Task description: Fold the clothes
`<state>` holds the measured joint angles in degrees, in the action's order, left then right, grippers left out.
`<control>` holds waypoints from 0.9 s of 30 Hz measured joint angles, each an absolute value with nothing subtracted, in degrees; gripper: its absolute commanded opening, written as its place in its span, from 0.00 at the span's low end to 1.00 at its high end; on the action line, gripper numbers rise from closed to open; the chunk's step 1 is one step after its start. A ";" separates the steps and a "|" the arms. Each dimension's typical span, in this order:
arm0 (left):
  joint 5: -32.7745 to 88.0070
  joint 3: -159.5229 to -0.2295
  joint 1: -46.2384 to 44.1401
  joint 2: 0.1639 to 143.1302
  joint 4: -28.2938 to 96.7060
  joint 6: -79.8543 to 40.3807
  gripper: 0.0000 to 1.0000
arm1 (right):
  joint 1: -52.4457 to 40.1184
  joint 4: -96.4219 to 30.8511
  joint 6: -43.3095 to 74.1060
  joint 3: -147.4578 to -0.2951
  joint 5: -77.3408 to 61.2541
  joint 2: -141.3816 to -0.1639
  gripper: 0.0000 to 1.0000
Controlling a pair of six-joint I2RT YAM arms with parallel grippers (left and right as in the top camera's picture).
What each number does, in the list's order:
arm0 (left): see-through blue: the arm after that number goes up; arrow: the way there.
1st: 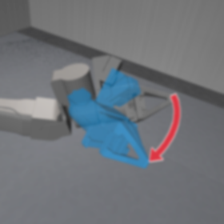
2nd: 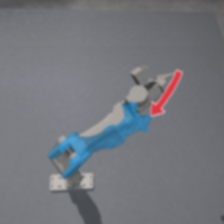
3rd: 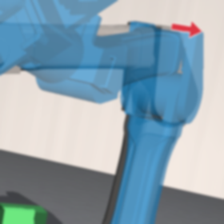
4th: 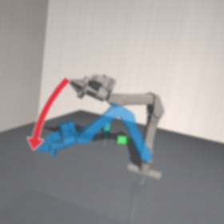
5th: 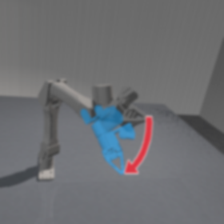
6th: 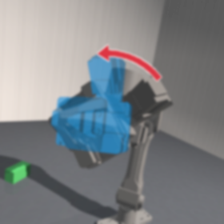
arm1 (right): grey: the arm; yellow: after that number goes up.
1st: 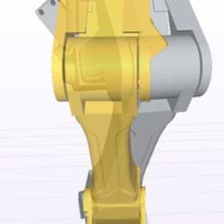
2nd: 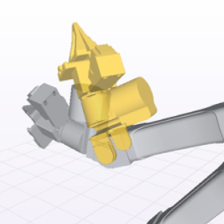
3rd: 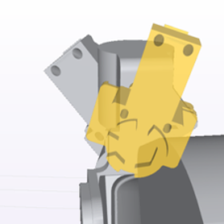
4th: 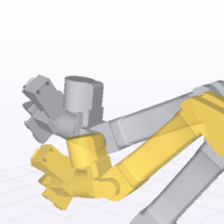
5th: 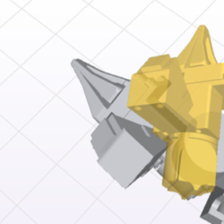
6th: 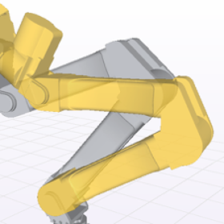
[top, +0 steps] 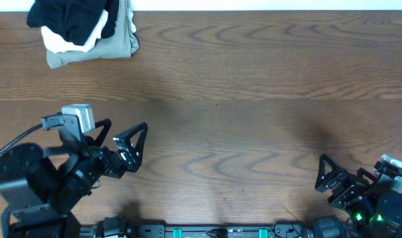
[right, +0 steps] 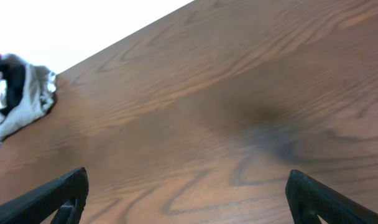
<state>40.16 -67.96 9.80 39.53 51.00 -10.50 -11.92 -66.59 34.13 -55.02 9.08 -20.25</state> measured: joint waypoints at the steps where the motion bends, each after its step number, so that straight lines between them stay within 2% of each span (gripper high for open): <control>1: 40.16 -67.72 9.80 39.94 51.05 -10.50 0.98 | -11.92 -66.61 34.04 -55.02 9.43 -20.23 0.99; 27: 40.34 -67.72 9.80 40.86 50.96 -10.50 0.98 | -11.92 -69.78 34.02 -55.02 10.98 -20.23 0.99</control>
<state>40.34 -67.72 9.80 40.86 50.96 -10.50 -11.92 -69.78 34.02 -55.02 10.98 -20.23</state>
